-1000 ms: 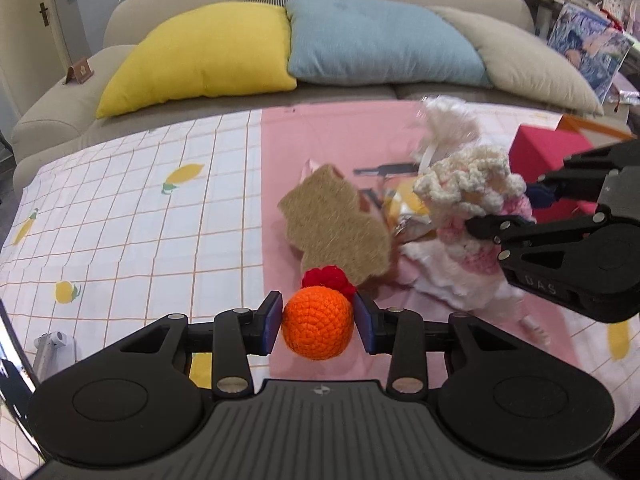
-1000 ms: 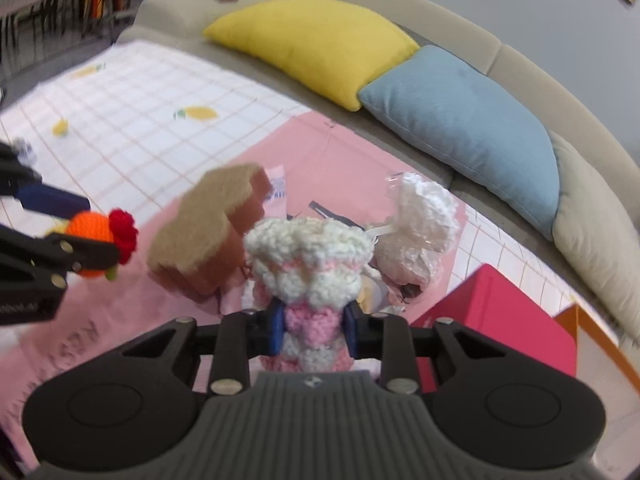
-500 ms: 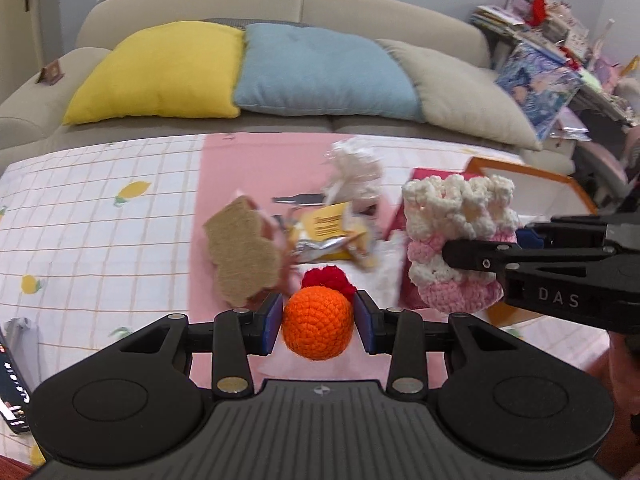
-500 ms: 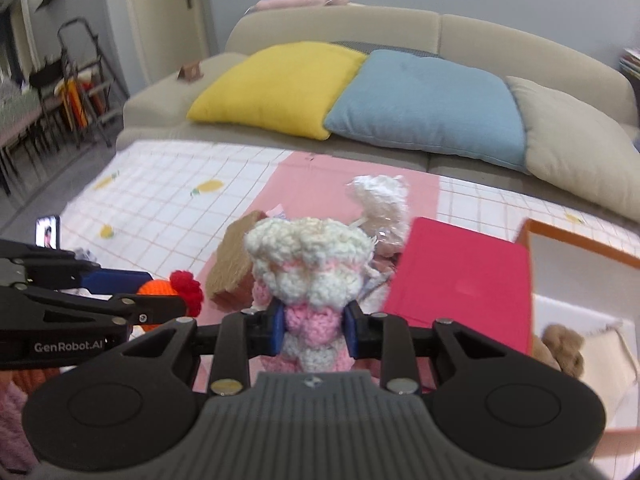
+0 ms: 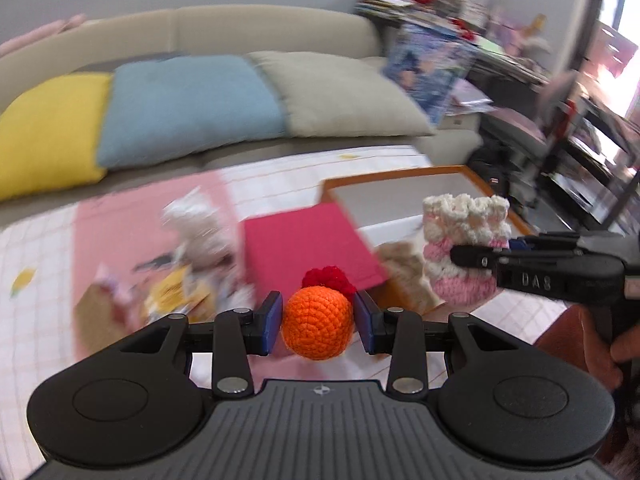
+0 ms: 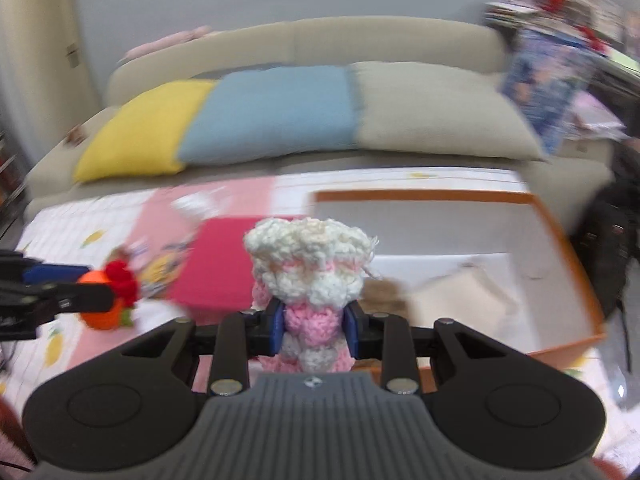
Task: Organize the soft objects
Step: 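Carry the ball and pouch into the orange box and release both, then withdraw both tools from the box toward the brown sponge cutout, then grasp the brown sponge cutout with the left gripper while the right grasps the snack packet, then carry the sponge and yellow snack packet into the orange box and release both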
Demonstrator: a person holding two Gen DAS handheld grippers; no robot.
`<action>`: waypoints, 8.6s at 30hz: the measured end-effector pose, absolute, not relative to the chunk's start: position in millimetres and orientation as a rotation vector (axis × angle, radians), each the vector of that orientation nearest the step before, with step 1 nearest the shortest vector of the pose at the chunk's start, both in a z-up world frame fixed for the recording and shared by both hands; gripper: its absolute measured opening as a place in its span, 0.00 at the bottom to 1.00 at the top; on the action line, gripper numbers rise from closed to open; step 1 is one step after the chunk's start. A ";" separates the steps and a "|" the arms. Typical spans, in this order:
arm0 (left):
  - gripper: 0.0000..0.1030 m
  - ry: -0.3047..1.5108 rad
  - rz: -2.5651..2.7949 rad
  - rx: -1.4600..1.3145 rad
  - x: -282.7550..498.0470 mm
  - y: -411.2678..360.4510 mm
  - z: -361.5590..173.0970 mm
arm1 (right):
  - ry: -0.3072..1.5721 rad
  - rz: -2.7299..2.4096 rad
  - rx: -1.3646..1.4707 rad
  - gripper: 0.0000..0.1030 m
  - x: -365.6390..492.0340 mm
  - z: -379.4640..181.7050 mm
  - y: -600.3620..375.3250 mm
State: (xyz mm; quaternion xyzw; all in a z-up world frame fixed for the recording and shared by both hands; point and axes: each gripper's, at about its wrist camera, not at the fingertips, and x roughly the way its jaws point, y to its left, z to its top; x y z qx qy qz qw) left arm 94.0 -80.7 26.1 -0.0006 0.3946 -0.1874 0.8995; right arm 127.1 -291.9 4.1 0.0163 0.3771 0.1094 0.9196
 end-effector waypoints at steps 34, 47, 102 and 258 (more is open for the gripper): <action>0.42 1.181 -0.572 0.001 215.5 -268.9 -38.3 | 1.157 0.034 -0.123 0.51 238.8 -78.2 -431.6; 0.43 1.261 -0.553 -0.034 219.9 -278.2 -62.5 | 1.044 0.021 -0.065 0.55 209.4 -49.1 -436.8; 0.53 1.018 -0.072 -0.240 43.8 46.5 -37.6 | 0.975 0.543 -0.093 0.73 94.2 -57.9 -149.9; 0.38 0.997 -0.514 -0.054 214.8 -208.6 0.7 | 0.895 0.158 -0.151 0.00 208.5 -18.7 -350.0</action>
